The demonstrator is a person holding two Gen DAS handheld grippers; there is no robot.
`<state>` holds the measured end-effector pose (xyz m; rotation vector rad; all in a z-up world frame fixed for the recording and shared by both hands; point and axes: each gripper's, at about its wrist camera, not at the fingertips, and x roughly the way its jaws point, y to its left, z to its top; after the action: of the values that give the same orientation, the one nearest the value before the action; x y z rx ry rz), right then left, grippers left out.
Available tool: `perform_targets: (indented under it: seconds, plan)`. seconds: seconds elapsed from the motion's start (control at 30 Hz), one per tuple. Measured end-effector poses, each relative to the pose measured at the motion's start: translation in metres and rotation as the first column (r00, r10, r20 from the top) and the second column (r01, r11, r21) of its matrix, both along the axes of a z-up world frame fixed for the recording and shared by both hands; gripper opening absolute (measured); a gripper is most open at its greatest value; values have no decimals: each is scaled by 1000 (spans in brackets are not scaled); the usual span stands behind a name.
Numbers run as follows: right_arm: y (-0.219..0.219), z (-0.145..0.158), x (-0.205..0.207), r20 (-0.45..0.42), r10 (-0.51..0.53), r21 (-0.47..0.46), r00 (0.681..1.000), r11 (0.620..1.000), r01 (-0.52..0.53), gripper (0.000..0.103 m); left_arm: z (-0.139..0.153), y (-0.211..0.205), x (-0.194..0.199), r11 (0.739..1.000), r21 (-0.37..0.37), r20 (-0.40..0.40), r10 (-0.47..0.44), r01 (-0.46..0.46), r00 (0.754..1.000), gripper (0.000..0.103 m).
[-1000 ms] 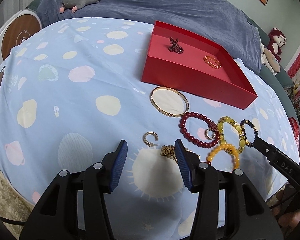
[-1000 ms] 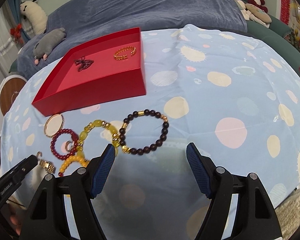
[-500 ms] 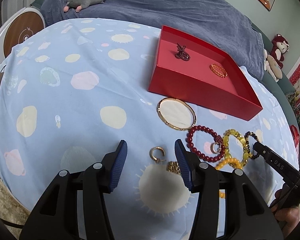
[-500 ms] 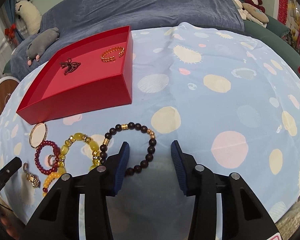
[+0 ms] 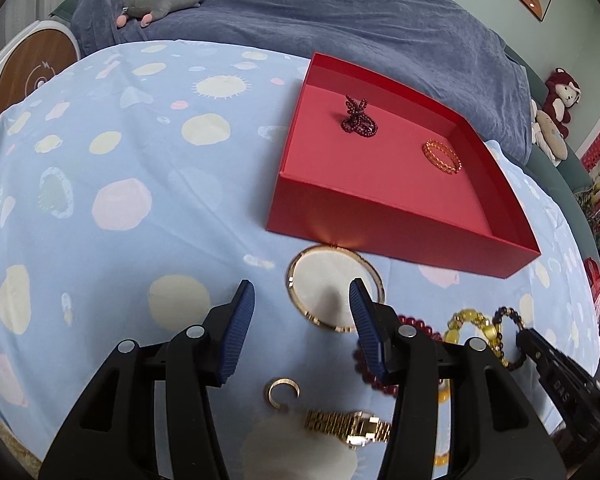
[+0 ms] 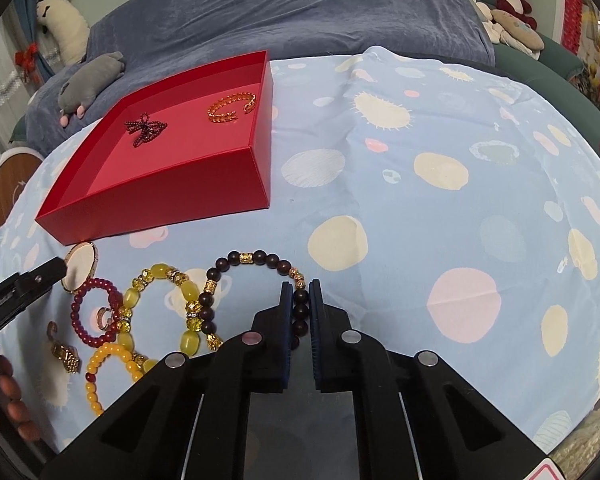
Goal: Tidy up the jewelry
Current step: 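Grasp the black bead bracelet with the right gripper, then grasp and lift the thin gold bangle with the left gripper while the right holds the black bracelet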
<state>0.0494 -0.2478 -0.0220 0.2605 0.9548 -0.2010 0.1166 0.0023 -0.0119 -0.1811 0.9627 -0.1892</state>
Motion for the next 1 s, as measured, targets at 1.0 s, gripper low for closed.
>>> perform_targets:
  seconds: [1.0]
  plan:
    - [3, -1, 0, 13, 13, 49, 1000, 999, -14, 8, -7, -50, 2, 974, 213, 18, -77, 71, 997, 59]
